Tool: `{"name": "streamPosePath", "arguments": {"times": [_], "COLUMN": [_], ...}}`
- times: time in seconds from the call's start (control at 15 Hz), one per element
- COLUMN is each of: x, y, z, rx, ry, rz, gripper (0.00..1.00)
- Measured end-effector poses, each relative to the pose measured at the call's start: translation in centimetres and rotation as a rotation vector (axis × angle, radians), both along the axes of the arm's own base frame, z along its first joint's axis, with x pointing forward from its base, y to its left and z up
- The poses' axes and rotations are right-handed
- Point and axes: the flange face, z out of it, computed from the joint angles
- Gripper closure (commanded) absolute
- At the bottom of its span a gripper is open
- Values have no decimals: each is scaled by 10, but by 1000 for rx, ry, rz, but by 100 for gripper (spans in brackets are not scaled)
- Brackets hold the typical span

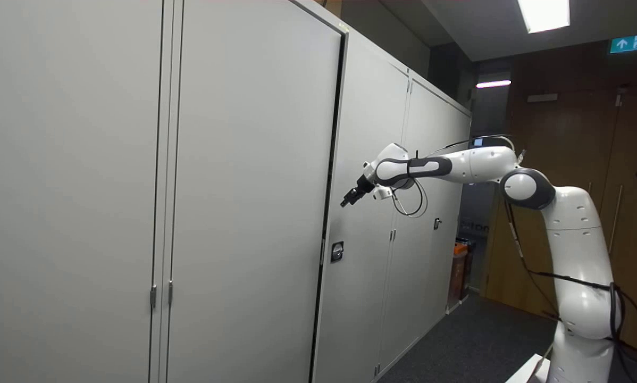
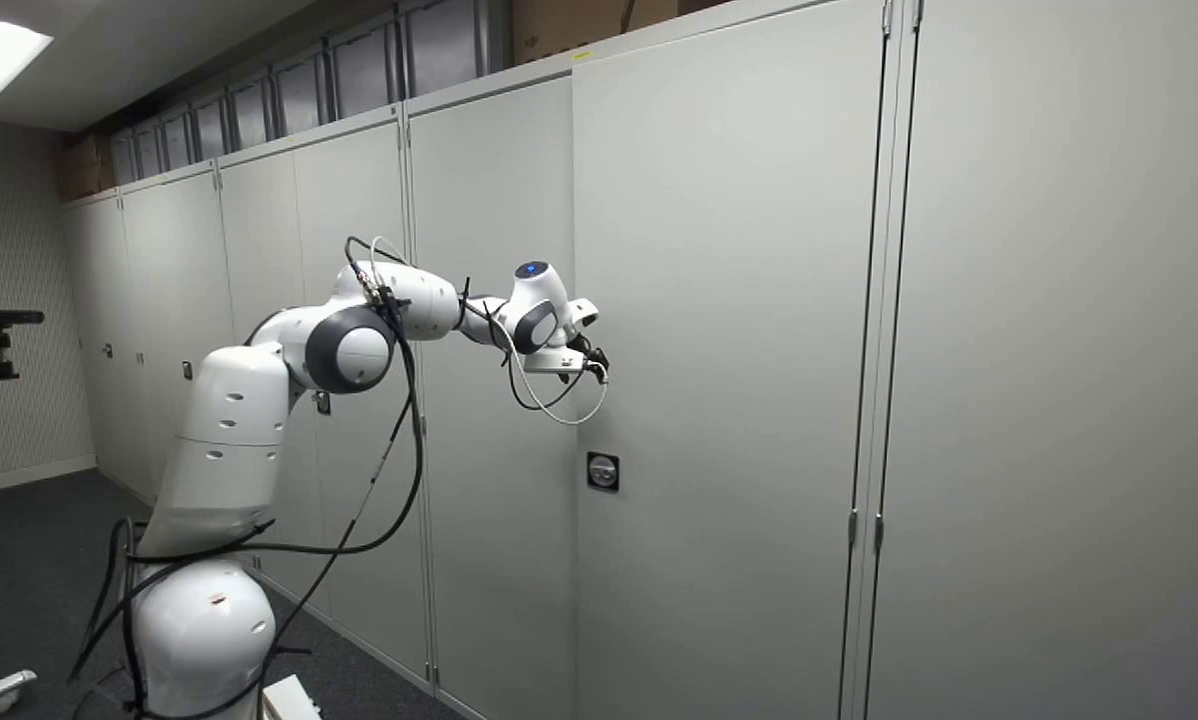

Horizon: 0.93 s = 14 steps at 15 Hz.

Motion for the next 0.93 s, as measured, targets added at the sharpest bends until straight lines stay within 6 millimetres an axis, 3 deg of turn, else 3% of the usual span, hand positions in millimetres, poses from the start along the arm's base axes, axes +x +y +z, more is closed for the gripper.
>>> {"name": "streamPosePath", "arguments": {"times": [0.93], "x": [-116], "y": [-19], "z": [7], "rx": [-9], "ry": [37], "rz": [-52], "gripper": [0]}}
